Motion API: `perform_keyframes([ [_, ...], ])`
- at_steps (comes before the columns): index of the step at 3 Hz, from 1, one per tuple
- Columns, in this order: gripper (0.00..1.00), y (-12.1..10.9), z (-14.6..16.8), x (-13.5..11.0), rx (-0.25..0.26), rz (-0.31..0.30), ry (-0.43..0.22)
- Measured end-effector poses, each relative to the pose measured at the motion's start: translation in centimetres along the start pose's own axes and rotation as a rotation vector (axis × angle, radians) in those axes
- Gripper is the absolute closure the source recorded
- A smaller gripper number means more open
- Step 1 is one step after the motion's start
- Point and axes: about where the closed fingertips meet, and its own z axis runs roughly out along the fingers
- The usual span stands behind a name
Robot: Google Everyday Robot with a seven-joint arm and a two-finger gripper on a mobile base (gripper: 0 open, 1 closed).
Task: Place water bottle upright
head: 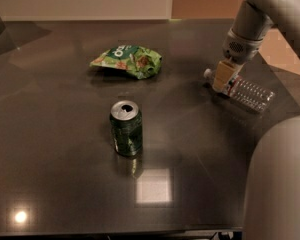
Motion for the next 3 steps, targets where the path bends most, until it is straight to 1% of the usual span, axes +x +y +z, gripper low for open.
perform_keyframes([
  [1, 0.87, 0.9, -1.4, -1.3, -0.005, -0.040, -0.046],
  [2, 1.00, 2.7, -4.1, -3.1, -0.016, -0.104, -0.162],
  [3, 1.00, 4.8, -6.7, -5.1, -0.037, -0.183, -0.315],
])
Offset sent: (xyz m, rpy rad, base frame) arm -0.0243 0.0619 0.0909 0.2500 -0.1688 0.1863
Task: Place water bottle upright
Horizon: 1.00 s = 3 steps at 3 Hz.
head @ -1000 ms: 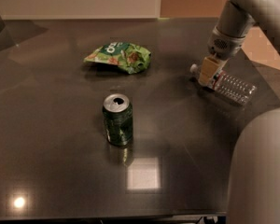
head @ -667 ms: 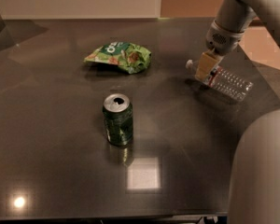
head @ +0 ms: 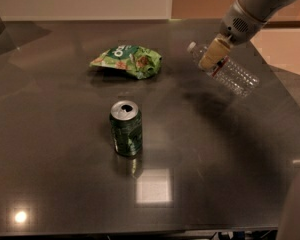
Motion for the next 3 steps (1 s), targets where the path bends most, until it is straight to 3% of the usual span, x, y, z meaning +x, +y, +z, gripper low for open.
perform_keyframes([
  [2, 1.00, 3.4, -4.0, -3.2, 0.026, -0.125, -0.321],
  [3, 1.00, 5.3, -5.6, -2.9, 0.083, -0.151, -0.457],
])
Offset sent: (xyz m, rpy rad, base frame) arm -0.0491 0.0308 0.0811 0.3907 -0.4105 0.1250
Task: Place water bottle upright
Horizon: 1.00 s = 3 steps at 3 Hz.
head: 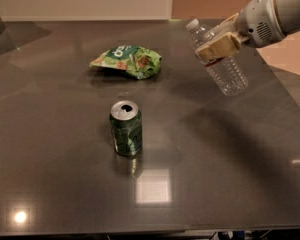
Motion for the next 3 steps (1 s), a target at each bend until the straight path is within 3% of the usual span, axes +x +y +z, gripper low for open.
perform_keyframes([
  [1, 1.00, 1.4, -1.0, 0.7, 0.055, 0.001, -0.126],
  [2, 1.00, 1.7, -1.8, 2.1, 0.098, 0.041, -0.260],
  [3, 1.00, 1.8, -2.4, 3.2, 0.113, 0.067, -0.389],
])
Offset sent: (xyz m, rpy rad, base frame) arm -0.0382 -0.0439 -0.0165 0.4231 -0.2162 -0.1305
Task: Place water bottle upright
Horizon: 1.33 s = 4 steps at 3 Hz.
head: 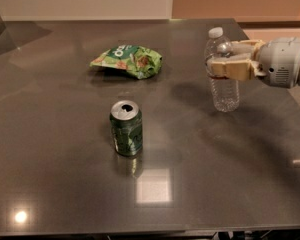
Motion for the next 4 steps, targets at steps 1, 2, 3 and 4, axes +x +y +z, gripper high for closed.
perform_keyframes([
  [1, 1.00, -0.3, -0.5, 0.5, 0.006, 0.018, -0.122],
  [2, 1.00, -0.5, -0.4, 1.2, -0.004, 0.039, -0.218],
  [3, 1.00, -0.4, -0.3, 1.8, -0.030, 0.038, -0.284],
  [4, 0.84, -0.2, -0.1, 2.8, -0.046, 0.043, -0.311],
])
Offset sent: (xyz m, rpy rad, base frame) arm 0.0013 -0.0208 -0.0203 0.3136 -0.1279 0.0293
